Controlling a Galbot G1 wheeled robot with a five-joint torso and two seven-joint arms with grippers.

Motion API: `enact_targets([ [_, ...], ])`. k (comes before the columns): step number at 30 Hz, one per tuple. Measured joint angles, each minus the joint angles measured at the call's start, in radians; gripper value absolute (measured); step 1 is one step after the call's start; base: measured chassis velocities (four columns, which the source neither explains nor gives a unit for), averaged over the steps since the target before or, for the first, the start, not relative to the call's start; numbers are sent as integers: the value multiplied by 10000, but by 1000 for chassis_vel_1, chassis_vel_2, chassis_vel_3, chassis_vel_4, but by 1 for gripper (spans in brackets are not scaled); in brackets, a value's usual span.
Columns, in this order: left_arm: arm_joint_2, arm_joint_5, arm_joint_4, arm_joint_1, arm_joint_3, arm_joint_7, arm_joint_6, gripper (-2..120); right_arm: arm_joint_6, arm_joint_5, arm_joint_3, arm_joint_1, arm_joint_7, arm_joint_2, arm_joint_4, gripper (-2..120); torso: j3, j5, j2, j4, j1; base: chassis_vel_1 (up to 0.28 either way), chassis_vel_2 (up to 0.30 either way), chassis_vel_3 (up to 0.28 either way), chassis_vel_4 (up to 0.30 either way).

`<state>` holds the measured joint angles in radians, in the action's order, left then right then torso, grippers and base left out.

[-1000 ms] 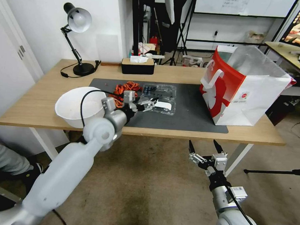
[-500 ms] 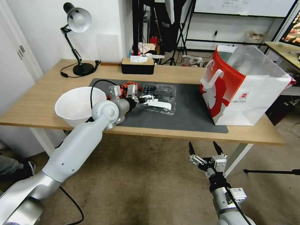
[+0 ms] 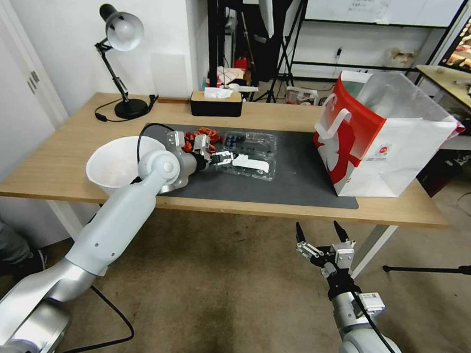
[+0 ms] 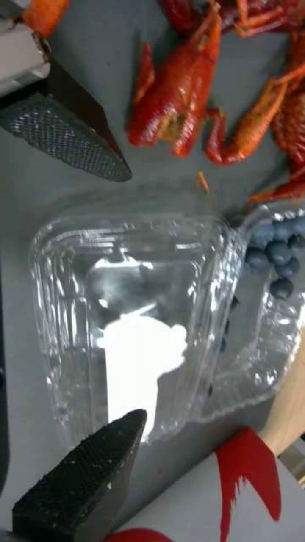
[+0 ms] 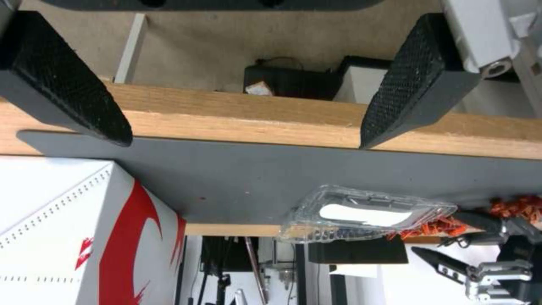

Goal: Close the takeout container lid, then place the container into the takeout bag.

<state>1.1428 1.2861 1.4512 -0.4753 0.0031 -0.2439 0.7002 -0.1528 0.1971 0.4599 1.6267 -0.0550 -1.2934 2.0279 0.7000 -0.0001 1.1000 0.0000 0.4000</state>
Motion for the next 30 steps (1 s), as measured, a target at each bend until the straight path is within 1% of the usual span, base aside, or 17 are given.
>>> enact_targets([
  [11, -33, 166, -108, -70, -40, -34, 64, 100, -75, -86, -28, 21, 30, -128, -96, 100, 0, 3, 0, 0, -1, 0, 0, 0, 0],
  [18, 65, 633, -107, -114, -176, -61, 197, 100, -79, -93, -23, 20, 31, -99, -127, 100, -2, 1, 0, -1, -1, 0, 0, 0, 0],
  [30, 207, 1290, -242, -73, -412, -21, 217, 100, -130, -96, -18, -41, 31, -80, -264, 100, -1, 1, 0, 0, 0, 0, 0, 0, 0],
])
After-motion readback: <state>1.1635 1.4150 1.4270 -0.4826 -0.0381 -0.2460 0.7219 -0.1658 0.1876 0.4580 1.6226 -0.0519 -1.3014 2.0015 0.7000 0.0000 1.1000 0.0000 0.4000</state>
